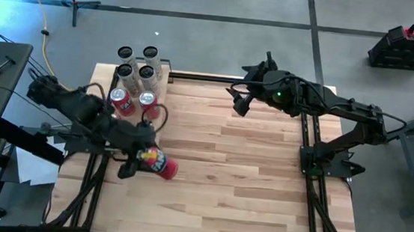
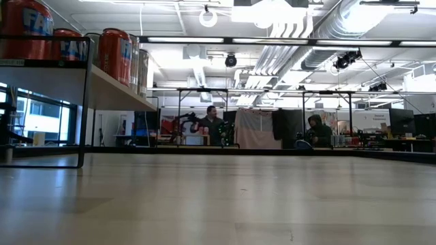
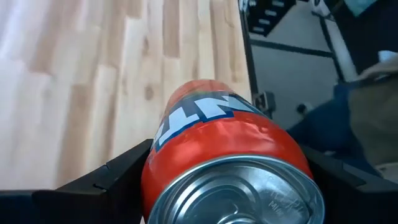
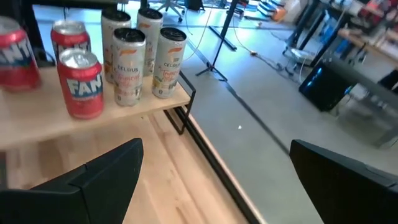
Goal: Place canned beverage on shelf
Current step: Put the red soda can on the shelf aligned with the other red soda can
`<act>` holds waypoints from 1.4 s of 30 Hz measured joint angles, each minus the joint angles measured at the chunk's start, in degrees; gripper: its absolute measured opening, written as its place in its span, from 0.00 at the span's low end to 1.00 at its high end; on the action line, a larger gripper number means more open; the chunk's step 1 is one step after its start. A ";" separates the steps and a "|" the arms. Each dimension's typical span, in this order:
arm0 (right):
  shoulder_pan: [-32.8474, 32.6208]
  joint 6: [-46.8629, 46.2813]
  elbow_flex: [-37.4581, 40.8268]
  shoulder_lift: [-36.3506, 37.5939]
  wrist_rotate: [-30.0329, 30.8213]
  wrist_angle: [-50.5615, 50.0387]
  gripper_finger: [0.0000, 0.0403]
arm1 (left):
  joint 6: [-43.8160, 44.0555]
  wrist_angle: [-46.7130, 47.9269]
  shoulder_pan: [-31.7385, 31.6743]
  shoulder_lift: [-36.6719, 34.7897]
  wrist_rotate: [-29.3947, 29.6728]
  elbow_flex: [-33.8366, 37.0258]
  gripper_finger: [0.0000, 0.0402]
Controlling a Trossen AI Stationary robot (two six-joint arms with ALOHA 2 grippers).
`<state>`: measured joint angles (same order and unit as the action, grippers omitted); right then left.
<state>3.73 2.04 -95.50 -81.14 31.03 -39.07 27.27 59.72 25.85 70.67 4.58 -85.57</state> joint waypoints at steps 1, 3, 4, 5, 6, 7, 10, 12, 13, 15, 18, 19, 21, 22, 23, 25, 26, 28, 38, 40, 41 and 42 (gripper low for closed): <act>0.00 -1.55 -0.01 0.00 0.00 0.00 0.97 | -1.20 1.03 -0.44 0.02 0.46 -1.20 0.75; 0.00 -4.62 -0.01 0.00 -0.01 0.00 0.97 | -3.56 4.39 -1.62 0.02 0.70 -3.47 0.75; 0.00 -6.30 0.01 0.00 -0.01 -0.02 0.97 | -4.66 6.27 -2.35 0.05 0.70 -4.59 0.75; 0.00 -7.92 -0.01 0.00 0.01 -0.02 0.97 | -5.79 8.06 -3.14 0.11 0.68 -5.84 0.75; 0.00 -9.76 -0.01 0.00 0.00 -0.02 0.97 | -6.99 9.77 -3.97 0.15 0.65 -7.24 0.75; 0.00 -11.94 0.01 0.00 -0.01 -0.04 0.97 | -8.15 11.19 -4.83 0.24 0.62 -8.58 0.75; 0.00 -19.54 -0.01 0.00 -0.01 -0.05 0.97 | -10.79 14.63 -7.80 0.71 0.35 -13.47 0.75; 0.00 -24.82 -0.01 0.00 -0.01 -0.04 0.97 | -12.45 16.43 -10.00 1.48 -1.27 -17.14 0.75; 0.00 -27.15 -0.01 0.00 -0.03 -0.07 0.97 | -12.91 17.81 -10.99 2.07 -1.87 -19.27 0.75; 0.00 -30.91 -0.01 0.00 -0.01 -0.07 0.97 | -14.32 21.85 -12.74 3.71 -2.37 -23.29 0.75; 0.00 -34.16 -0.01 0.00 -0.04 -0.12 0.97 | -18.10 29.20 -15.29 7.16 -2.48 -29.50 0.75; 0.00 -34.90 -0.01 0.00 -0.17 -0.21 0.97 | -19.52 30.79 -16.15 8.37 -2.49 -31.42 0.75; 0.00 -35.65 -0.01 0.00 -1.36 -0.68 0.97 | -22.52 30.10 -17.88 10.10 -3.02 -33.63 0.75; 0.00 -35.65 -0.01 -0.02 -1.86 -0.70 0.97 | -24.13 29.54 -18.78 10.61 -4.29 -34.37 0.75; 0.00 -35.62 -0.01 -0.02 -2.61 -0.79 0.97 | -25.72 29.77 -19.81 11.25 -5.62 -35.19 0.75; 0.00 -35.69 -0.01 -0.02 -3.48 -1.13 0.97 | -28.20 30.40 -21.99 12.28 -5.94 -35.86 0.75; 0.00 -35.68 -0.01 -0.02 -4.20 -1.38 0.97 | -29.50 30.23 -23.08 12.50 -5.89 -35.63 0.75; 0.00 -35.70 -0.01 -0.02 -5.69 -1.90 0.97 | -32.33 30.36 -25.57 13.10 -5.55 -35.17 0.75; -1.93 -35.62 -0.01 -0.02 -7.66 -3.68 0.97 | -38.54 30.32 -32.47 14.68 -5.68 -35.17 0.75; -2.39 -35.19 -0.01 -0.02 -7.63 -4.06 0.97 | -38.47 30.32 -32.48 14.67 -5.88 -35.17 0.75; -2.55 -35.19 -0.01 -0.02 -7.61 -4.11 0.97 | -38.16 30.32 -32.46 14.67 -6.02 -35.17 0.75; -2.69 -35.19 -0.01 -0.02 -7.48 -4.13 0.97 | -37.57 30.30 -32.46 14.67 -6.03 -35.17 0.75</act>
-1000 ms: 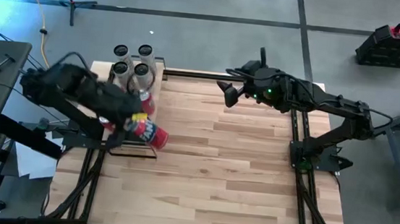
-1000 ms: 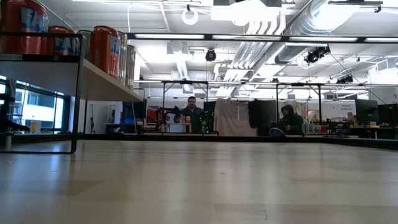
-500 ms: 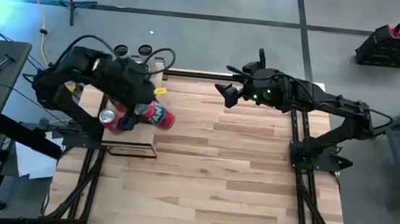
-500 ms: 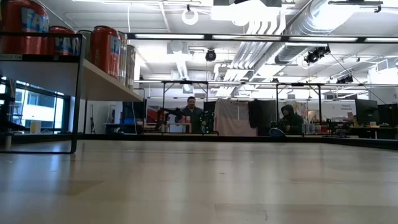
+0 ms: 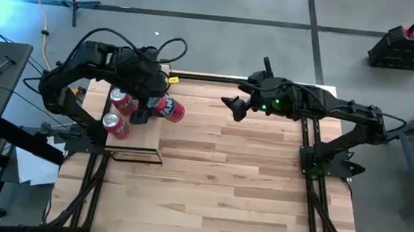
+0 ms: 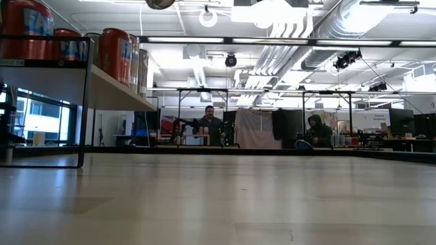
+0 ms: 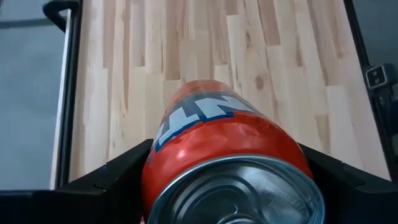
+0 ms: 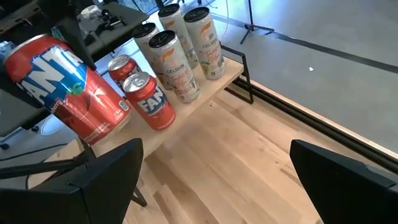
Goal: Place canned beverage on shelf
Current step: Put the red soda can on the shelf aligned with the other red soda can
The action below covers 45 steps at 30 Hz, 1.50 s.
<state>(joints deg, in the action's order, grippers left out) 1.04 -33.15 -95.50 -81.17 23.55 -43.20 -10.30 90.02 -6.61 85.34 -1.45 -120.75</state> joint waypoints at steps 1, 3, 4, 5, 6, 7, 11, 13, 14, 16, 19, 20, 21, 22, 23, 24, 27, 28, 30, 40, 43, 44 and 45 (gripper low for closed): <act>-0.07 -0.02 0.00 0.00 0.21 -0.11 0.97 | 1.09 0.01 -0.01 0.00 0.00 0.00 0.75; -0.09 -0.22 0.00 0.00 0.38 -0.27 0.97 | 4.08 0.01 -0.02 -0.05 -0.43 0.00 0.75; -0.09 -0.57 0.00 0.00 0.40 -0.29 0.97 | 5.82 0.00 -0.02 -0.17 -0.77 0.00 0.75; -0.09 -1.04 0.00 0.00 0.41 -0.31 0.97 | 7.51 0.00 0.17 -0.40 -0.90 0.01 0.75; -0.09 -1.39 0.00 0.00 0.43 -0.33 0.97 | 8.49 0.00 0.59 -0.62 -0.86 0.01 0.75; -0.09 -1.44 0.00 0.00 0.43 -0.33 0.97 | 8.98 0.02 1.17 -0.92 -0.83 0.00 0.75; -0.06 -1.42 0.00 0.00 0.43 -0.30 0.97 | 10.68 -0.11 2.94 -2.14 -1.34 0.27 0.75; -0.06 -1.47 0.00 0.00 0.44 -0.30 0.97 | 12.06 -0.49 3.31 -3.60 -1.21 2.80 0.75; -0.06 -1.57 0.00 0.00 0.46 -0.28 0.97 | 12.42 -0.28 3.44 -4.54 -0.93 4.90 0.75; -0.02 -1.55 0.00 0.00 0.46 -0.28 0.97 | 12.63 0.13 3.78 -6.74 -0.31 9.98 0.75; -0.02 -1.57 0.00 0.00 0.50 -0.26 0.97 | 13.12 0.08 4.45 -9.89 -0.10 16.34 0.75; -0.02 -1.55 0.00 0.00 0.50 -0.26 0.97 | 13.66 0.04 4.58 -10.93 0.21 18.07 0.75; -0.02 -1.53 0.00 0.00 0.50 -0.23 0.97 | 14.32 0.05 4.59 -11.80 0.50 19.58 0.75; -0.02 -1.51 0.00 0.00 0.54 -0.12 0.97 | 14.90 0.12 4.57 -12.56 0.60 20.96 0.75; 0.07 -1.49 0.00 0.00 0.66 0.02 0.97 | 15.53 0.10 4.55 -13.23 0.73 22.12 0.75; 0.09 -1.47 0.00 0.00 1.01 0.12 0.97 | 16.00 -0.01 4.53 -13.88 0.76 23.10 0.75; 0.09 -1.61 0.00 0.00 3.20 0.17 0.97 | 16.27 -0.04 4.83 -15.58 0.91 25.77 0.75; 0.09 -1.88 0.00 0.00 3.96 0.16 0.97 | 16.72 0.01 5.14 -15.94 1.18 26.76 0.75; 0.09 -2.76 0.00 0.00 5.36 0.18 0.97 | 17.57 -0.09 5.67 -16.36 1.86 28.90 0.75; 0.09 -3.06 0.00 0.00 6.27 0.22 0.97 | 16.20 -0.10 8.28 -17.27 4.69 37.49 0.75; 0.09 -3.06 0.00 0.00 6.25 0.54 0.97 | 16.19 0.02 8.28 -17.24 6.91 38.69 0.75; 0.09 -3.06 0.00 0.00 6.25 0.74 0.97 | 16.19 0.02 8.28 -17.22 6.97 38.71 0.75; 0.09 -3.03 0.00 0.00 6.25 0.95 0.97 | 16.21 -0.14 8.30 -17.24 6.97 38.71 0.75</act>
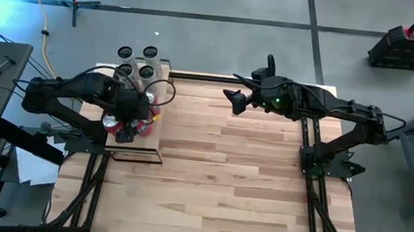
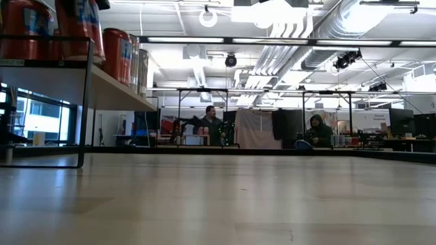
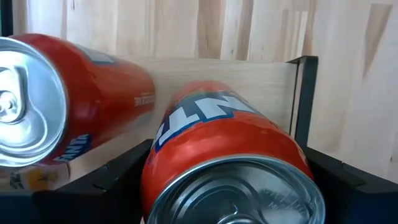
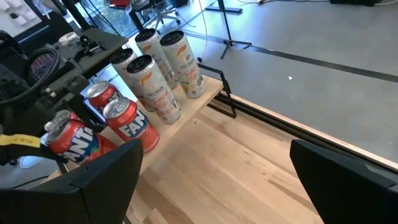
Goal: Place canned beverage on shelf
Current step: Put the red soda can on the shelf aligned with the other red soda can
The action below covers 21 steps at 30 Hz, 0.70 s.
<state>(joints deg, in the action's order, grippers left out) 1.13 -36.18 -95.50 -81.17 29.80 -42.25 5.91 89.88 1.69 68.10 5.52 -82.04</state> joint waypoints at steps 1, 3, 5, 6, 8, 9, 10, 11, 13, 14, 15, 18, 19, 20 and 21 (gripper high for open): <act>0.00 0.01 0.00 0.00 0.00 0.22 0.97 | 0.00 -0.14 0.00 -0.02 -0.08 0.00 0.75; 0.00 -0.03 0.00 0.00 0.00 0.23 0.97 | 0.42 -0.28 0.03 0.02 -0.48 0.00 0.75; 0.00 -0.03 0.00 0.00 0.00 0.23 0.97 | 1.36 -0.19 0.03 0.02 -0.59 0.00 0.75; 0.00 -0.03 0.00 0.00 0.00 0.23 0.97 | 1.82 -0.17 0.00 0.02 -0.97 0.00 0.75; 0.00 -0.03 0.00 0.00 0.00 0.21 0.97 | 2.88 -0.15 0.00 0.34 -2.01 0.00 0.75; 0.00 -0.02 0.00 0.00 0.00 0.21 0.97 | 3.15 -0.08 0.00 0.71 -2.06 0.00 0.75; 0.00 0.01 0.00 0.00 0.00 0.21 0.97 | 3.45 -0.05 0.00 1.11 -2.06 0.00 0.75; 0.00 0.00 0.00 0.00 0.00 0.19 0.97 | 3.48 -0.08 0.00 1.55 -2.13 0.00 0.75; 0.00 -0.03 0.00 0.00 0.00 0.19 0.97 | 3.61 0.01 0.00 2.57 -2.16 0.00 0.75; 0.00 -0.03 0.00 0.00 -0.02 0.19 0.97 | 3.90 -0.01 0.00 3.10 -2.19 0.00 0.75; 0.00 -0.03 0.00 0.00 -0.02 0.19 0.97 | 4.00 -0.10 0.00 3.63 -2.25 0.00 0.75; -0.04 -0.05 0.00 0.00 -0.89 0.19 0.97 | 4.53 0.03 0.00 4.42 -2.26 0.00 0.75; -0.04 -0.05 0.00 0.00 -1.35 0.19 0.97 | 4.76 0.03 0.00 4.47 -2.26 0.00 0.75; -0.04 -0.05 0.00 0.00 -1.60 0.19 0.97 | 5.14 0.06 0.00 4.56 -2.27 0.00 0.75; -0.04 -0.04 0.00 0.00 -1.91 0.19 0.97 | 5.64 0.14 0.00 4.66 -2.27 0.00 0.75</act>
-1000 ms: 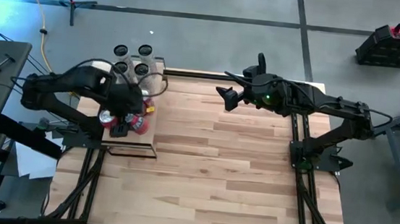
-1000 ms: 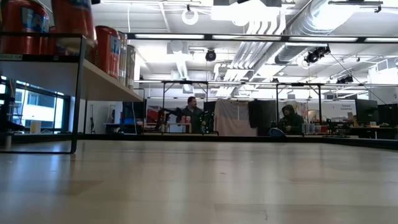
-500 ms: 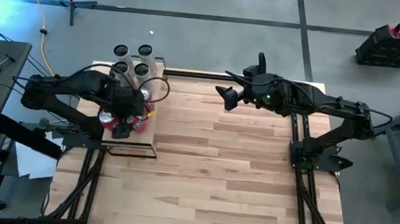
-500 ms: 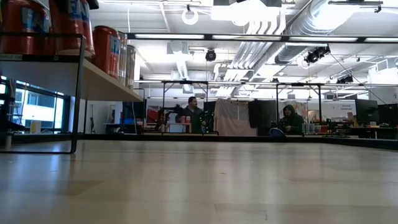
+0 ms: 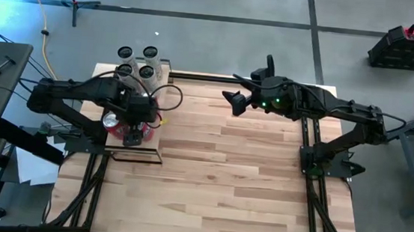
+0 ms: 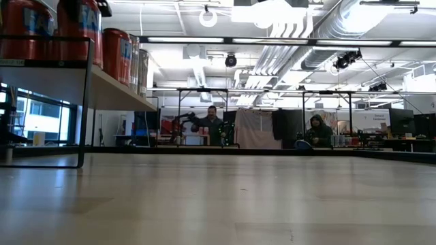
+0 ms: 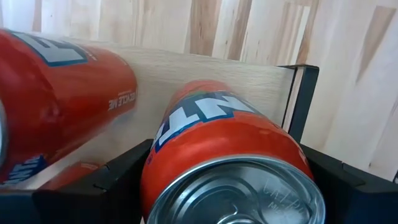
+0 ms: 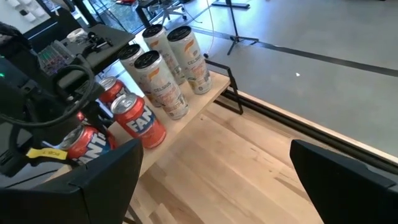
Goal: Place canned beverage on shelf
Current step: Put the red soda can on the shelf aligned with the other red soda can
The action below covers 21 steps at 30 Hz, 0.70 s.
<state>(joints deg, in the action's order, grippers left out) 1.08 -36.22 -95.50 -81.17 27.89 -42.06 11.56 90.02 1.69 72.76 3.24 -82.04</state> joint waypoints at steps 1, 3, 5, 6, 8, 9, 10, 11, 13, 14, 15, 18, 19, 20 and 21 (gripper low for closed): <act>0.00 -0.01 0.00 0.00 -0.18 -0.01 0.97 | 0.43 0.00 -0.02 0.06 0.00 0.00 0.75; 0.00 -0.01 0.00 0.00 -0.49 -0.02 0.97 | 1.25 -0.07 -0.02 0.02 0.00 0.00 0.75; 0.00 0.03 0.00 0.00 -0.49 -0.02 0.97 | 2.33 0.03 -0.02 0.01 -0.02 0.00 0.75; 0.00 0.03 0.00 0.00 -0.49 -0.02 0.97 | 2.82 -0.03 -0.02 0.03 -0.06 0.00 0.75; 0.00 0.05 0.00 0.00 -0.49 -0.02 0.97 | 3.26 0.01 -0.02 0.02 -0.62 0.00 0.75; 0.00 0.05 0.00 0.00 -0.49 -0.02 0.97 | 3.28 0.02 -0.02 0.03 -1.07 0.00 0.75; 0.00 0.06 0.00 0.00 -0.49 -0.02 0.97 | 3.30 -0.01 -0.02 0.02 -1.28 0.00 0.75; 0.00 0.07 0.00 0.00 -0.49 -0.02 0.97 | 3.32 -0.02 -0.02 0.02 -1.24 0.00 0.75; 0.00 0.07 0.00 0.00 -0.49 -0.02 0.97 | 3.32 0.00 -0.02 0.03 -1.28 0.00 0.75; 0.00 0.07 0.00 0.00 -0.49 -0.04 0.97 | 3.32 0.00 -0.02 0.01 -1.24 0.00 0.75; 0.00 0.03 0.00 0.00 -0.49 -0.02 0.97 | 3.30 0.00 -0.02 0.03 -1.24 0.00 0.75; 0.00 0.01 0.00 0.00 -0.48 -0.03 0.97 | 2.89 0.00 -0.02 0.03 -1.22 0.00 0.75; 0.00 0.01 0.00 0.00 -0.48 -0.02 0.97 | 2.88 0.00 -0.02 0.01 -1.20 0.00 0.75; 0.00 0.01 0.00 0.00 -0.49 -0.02 0.97 | 2.81 -0.02 -0.02 0.04 -1.22 0.00 0.75; 0.00 0.01 0.00 0.00 -0.47 -0.02 0.97 | 2.64 -0.02 -0.02 0.17 -1.22 0.00 0.75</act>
<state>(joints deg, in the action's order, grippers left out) 1.08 -36.21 -95.50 -81.17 27.42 -42.09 14.19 90.00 1.67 72.93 2.02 -82.04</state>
